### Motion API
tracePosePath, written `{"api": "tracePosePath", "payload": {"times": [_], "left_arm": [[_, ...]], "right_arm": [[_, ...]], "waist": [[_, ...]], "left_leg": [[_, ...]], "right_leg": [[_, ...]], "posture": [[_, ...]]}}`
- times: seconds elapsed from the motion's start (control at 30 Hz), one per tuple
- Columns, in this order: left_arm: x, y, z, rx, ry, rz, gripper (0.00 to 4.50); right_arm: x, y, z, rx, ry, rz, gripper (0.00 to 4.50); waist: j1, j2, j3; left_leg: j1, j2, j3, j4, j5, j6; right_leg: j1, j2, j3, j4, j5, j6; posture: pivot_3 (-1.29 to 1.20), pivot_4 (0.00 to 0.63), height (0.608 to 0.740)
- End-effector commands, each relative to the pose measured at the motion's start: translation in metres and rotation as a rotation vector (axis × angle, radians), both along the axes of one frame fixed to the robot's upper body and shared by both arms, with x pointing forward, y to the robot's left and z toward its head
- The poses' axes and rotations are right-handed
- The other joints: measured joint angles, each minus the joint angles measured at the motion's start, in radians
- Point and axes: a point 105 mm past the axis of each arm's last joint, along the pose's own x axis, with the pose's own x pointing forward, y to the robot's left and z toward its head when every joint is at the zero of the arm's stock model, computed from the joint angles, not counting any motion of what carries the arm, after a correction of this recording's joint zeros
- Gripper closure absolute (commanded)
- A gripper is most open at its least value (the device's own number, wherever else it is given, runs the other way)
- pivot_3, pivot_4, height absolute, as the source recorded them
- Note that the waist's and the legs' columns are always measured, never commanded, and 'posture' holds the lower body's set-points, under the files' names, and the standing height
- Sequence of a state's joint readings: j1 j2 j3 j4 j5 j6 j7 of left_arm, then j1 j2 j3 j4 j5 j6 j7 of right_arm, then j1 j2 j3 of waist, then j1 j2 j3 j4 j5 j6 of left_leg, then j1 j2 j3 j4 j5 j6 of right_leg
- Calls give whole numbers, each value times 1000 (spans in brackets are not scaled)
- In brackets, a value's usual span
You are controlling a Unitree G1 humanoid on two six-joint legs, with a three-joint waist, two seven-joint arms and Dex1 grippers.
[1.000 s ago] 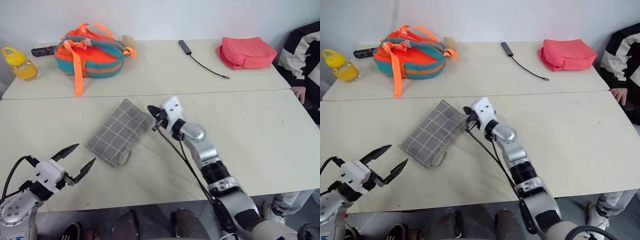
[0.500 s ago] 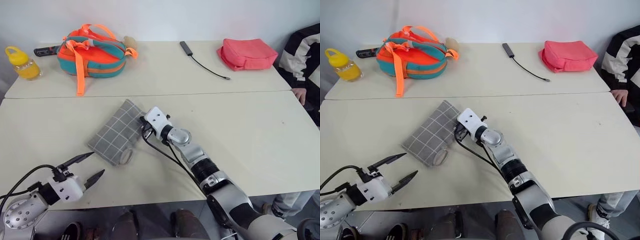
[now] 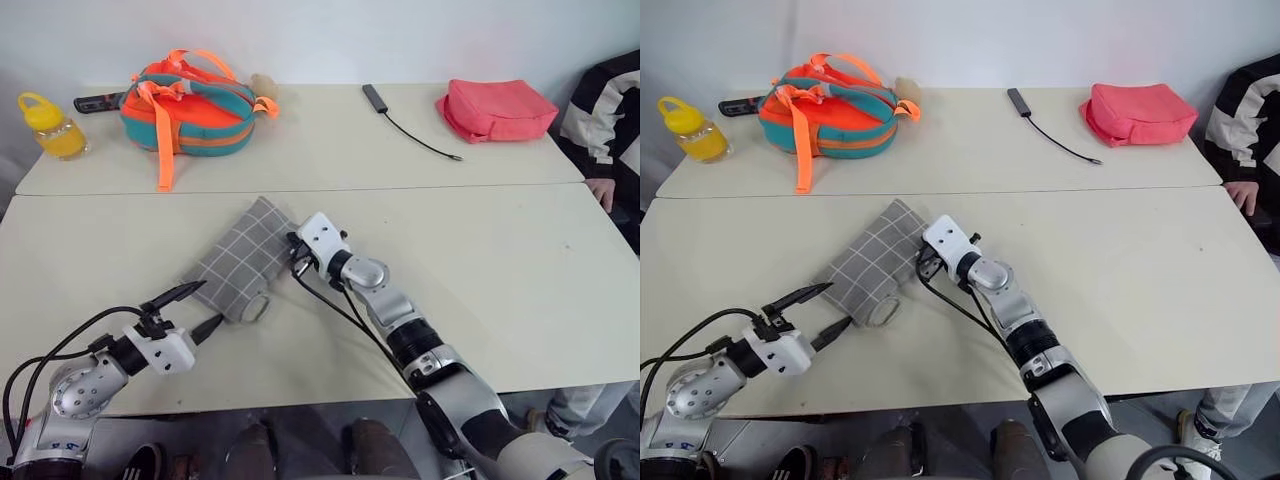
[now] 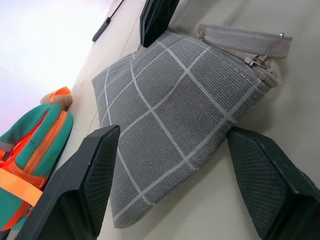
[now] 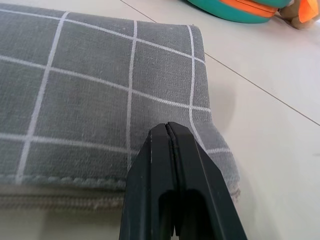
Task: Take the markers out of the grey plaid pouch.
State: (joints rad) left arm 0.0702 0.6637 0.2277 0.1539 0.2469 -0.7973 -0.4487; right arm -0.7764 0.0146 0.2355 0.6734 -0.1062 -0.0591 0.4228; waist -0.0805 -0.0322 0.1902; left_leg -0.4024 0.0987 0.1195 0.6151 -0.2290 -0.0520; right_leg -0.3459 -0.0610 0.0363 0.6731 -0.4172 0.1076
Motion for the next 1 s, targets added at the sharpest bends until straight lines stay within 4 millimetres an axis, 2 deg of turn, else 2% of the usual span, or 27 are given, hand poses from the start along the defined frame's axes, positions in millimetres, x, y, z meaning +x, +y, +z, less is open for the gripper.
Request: {"api": "tracePosePath", "payload": {"times": [0.03, 0.17, 0.53, 0.6, 0.77, 1.0], "left_arm": [[-2, -8, -14, 30, 57, -47, 894], [-22, -33, -14, 37, 98, -216, 894], [-36, -30, -12, 18, 137, -250, 894], [-35, -32, -19, 67, 148, -249, 894], [-16, -35, -24, 133, 119, -164, 894], [-4, -20, -21, 236, 95, -50, 894]], "right_arm": [[-2, 1, 0, 2, 3, 11, 4467], [-3, 2, 0, 3, 5, 16, 4467], [-4, 0, -1, -1, 6, 18, 4467], [-4, -1, -1, -2, 8, 19, 4467], [-6, 2, 0, 2, 8, 32, 4467], [-7, 3, 0, 8, 12, 33, 4467]], "waist": [[0, 0, 0], [-1, 0, 0], [-7, 0, -1], [-7, 0, -1], [-2, 0, -1], [-4, 1, -1]], "left_leg": [[0, 0, 0, 0, 0, 0], [0, 0, 0, 0, 0, 0], [-1, 1, 2, -1, -1, -2], [-1, 1, 2, -1, -1, -2], [0, 0, 2, 0, -1, -1], [1, 0, 2, 0, 1, 2]], "right_leg": [[0, 0, 0, 0, 0, 0], [0, 0, 0, 0, 0, 0], [-2, 1, 1, -1, 0, 0], [-2, 1, 1, -1, 0, 0], [-2, 1, 1, -1, 0, 0], [-1, 1, 1, -1, 1, -2]], "posture": [[0, 150, 740], [0, 150, 740], [0, 150, 740], [0, 150, 740], [0, 150, 740], [0, 150, 740]]}}
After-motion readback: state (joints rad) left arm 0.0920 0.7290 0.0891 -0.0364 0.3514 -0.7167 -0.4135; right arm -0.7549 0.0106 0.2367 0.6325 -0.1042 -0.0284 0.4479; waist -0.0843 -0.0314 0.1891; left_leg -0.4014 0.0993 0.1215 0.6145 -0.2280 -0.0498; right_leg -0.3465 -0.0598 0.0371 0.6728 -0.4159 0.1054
